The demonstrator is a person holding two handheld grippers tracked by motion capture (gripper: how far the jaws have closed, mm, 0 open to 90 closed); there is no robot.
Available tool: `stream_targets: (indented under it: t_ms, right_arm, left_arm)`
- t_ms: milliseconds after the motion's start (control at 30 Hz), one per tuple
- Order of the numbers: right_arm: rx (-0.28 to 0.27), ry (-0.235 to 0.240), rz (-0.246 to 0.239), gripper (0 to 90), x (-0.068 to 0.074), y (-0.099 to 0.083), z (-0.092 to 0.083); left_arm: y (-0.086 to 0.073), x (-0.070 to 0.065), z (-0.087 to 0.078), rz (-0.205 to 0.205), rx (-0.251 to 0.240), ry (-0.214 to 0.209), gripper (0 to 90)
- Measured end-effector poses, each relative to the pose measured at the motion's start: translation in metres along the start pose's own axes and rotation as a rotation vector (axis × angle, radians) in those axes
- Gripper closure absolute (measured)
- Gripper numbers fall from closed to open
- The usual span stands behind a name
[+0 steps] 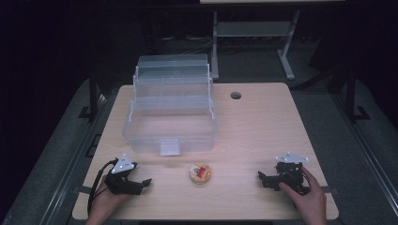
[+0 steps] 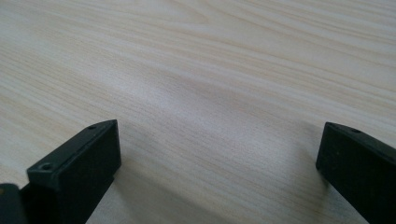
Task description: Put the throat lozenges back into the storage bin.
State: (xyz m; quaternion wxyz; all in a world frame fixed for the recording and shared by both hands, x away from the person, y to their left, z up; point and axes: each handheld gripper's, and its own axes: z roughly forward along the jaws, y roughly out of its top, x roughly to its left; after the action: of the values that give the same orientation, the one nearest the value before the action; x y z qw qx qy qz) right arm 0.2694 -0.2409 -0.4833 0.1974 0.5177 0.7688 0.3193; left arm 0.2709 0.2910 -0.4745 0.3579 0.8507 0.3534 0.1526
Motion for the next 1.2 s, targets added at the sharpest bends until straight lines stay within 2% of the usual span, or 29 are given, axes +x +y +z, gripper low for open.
stream_targets:
  t_ms: [400, 633, 1033, 1200]
  right_arm:
    - [0.001, 0.0, -0.001, 0.0, 0.0, 0.0, 0.0]
    - [0.001, 0.0, 0.001, 0.0, 0.0, 0.0, 0.0]
    - [0.001, -0.001, 0.001, 0.0, 0.0, 0.0, 0.0]
    - [0.001, -0.001, 0.001, 0.0, 0.0, 0.0, 0.0]
  left_arm:
    - [-0.001, 0.0, -0.002, 0.001, 0.0, -0.008, 12.6]
    - [0.001, 0.003, -0.008, -0.019, -0.013, -0.013, 13.2]
    - [0.008, -0.003, -0.012, -0.017, -0.003, -0.027, 13.7]
    - [0.015, -0.009, -0.015, -0.027, -0.019, -0.054, 13.9]
